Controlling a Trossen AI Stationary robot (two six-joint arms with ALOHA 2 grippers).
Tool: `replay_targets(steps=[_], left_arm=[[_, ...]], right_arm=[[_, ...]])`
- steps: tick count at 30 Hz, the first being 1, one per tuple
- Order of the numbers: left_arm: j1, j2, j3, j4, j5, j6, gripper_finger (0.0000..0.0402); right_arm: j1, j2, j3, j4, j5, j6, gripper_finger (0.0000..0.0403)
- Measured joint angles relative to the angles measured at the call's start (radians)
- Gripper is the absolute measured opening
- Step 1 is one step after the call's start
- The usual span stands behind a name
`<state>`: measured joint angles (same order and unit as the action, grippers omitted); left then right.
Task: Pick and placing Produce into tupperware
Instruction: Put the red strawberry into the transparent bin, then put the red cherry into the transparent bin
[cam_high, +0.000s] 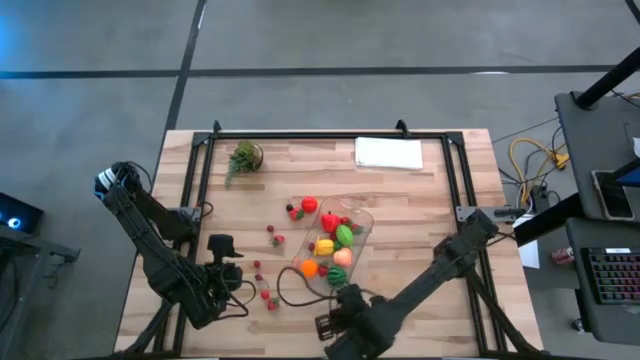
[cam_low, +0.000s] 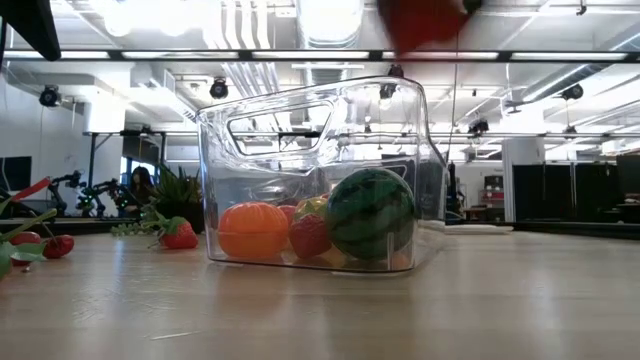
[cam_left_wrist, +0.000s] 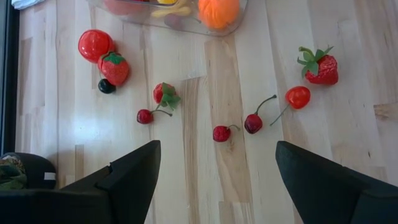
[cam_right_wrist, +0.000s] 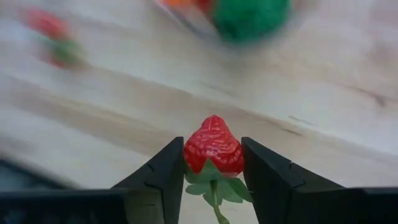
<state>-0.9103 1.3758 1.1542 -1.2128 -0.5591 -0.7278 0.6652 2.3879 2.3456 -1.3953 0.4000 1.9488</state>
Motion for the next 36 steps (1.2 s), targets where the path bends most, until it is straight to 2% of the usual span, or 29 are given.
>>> replay_targets(steps=[3,7,10,12,15,21,27,32,36], left_arm=[[0.0,0.0,0.0,0.0,0.0,0.0,0.0301],[0.0,0.0,0.0,0.0,0.0,-0.001,0.0301],[0.0,0.0,0.0,-0.001,-0.003,-0.001,0.0301],[0.0,0.0,0.0,-0.001,-0.018,-0.007,0.0301],[0.005,0.0,0.0,-0.015,-0.022,-0.062,0.0301],[0.012,-0.014,0.0,-0.14,0.028,-0.26,0.0301],[0.001,-0.03,-0.002,-0.217,0.041,-0.391,0.0301],[0.0,-0.03,-0.042,-0.171,0.048,-0.439,0.0301],[0.007,-0.029,-0.161,-0.001,0.12,-0.438,0.0301]], right_arm=[[0.006,-0.091,0.011,-0.006,0.145,0.012,0.0139],[-0.027,-0.171,0.008,-0.094,0.198,0.0,0.0139],[-0.092,-0.191,0.006,-0.185,0.189,-0.029,0.0139],[-0.149,-0.193,-0.003,-0.166,0.16,-0.123,0.0139],[-0.241,-0.175,-0.007,-0.102,0.061,-0.289,0.015],[-0.323,-0.14,-0.012,-0.139,0.013,-0.423,0.0219],[-0.325,-0.14,-0.012,-0.177,0.028,-0.433,0.03],[-0.29,-0.169,0.0,-0.176,0.128,-0.389,0.0339],[-0.217,-0.22,0.01,-0.176,0.286,-0.298,0.0349]])
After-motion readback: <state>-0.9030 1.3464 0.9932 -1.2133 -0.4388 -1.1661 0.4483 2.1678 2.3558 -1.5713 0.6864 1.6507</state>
